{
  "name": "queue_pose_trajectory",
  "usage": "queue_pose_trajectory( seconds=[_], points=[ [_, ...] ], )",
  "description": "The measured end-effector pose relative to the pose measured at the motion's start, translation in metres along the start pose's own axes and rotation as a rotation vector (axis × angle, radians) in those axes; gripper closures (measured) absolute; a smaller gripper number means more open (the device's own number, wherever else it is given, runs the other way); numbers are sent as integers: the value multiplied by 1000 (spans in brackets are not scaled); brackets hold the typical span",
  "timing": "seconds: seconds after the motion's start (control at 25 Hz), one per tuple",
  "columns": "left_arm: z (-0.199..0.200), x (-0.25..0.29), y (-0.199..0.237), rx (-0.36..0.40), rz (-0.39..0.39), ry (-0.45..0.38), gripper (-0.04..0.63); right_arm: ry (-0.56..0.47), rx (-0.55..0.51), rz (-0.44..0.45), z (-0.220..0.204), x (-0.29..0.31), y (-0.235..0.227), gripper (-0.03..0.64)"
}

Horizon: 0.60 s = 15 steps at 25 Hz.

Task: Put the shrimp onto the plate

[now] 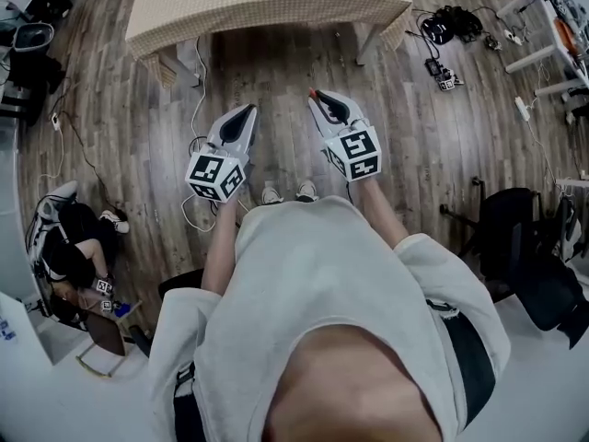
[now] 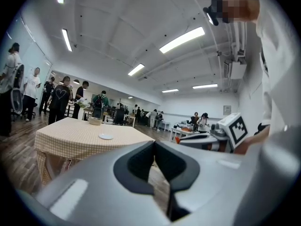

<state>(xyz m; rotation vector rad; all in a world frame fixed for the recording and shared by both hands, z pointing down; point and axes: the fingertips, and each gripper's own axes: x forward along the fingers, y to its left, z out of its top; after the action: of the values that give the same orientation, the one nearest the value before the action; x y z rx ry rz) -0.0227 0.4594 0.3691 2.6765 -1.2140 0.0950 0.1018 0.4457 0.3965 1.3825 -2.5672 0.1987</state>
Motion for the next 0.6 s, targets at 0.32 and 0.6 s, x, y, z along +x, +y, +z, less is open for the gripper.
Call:
queue_pose_trajectory(
  seconds=[0.32,0.6],
  points=[
    [-6,15,-2,-14,18,5,586,-4,7,14,-8,1,-15,563],
    [-5,35,9,-24,14,7,586,7,13,8,-9,13,-34,563]
  ],
)
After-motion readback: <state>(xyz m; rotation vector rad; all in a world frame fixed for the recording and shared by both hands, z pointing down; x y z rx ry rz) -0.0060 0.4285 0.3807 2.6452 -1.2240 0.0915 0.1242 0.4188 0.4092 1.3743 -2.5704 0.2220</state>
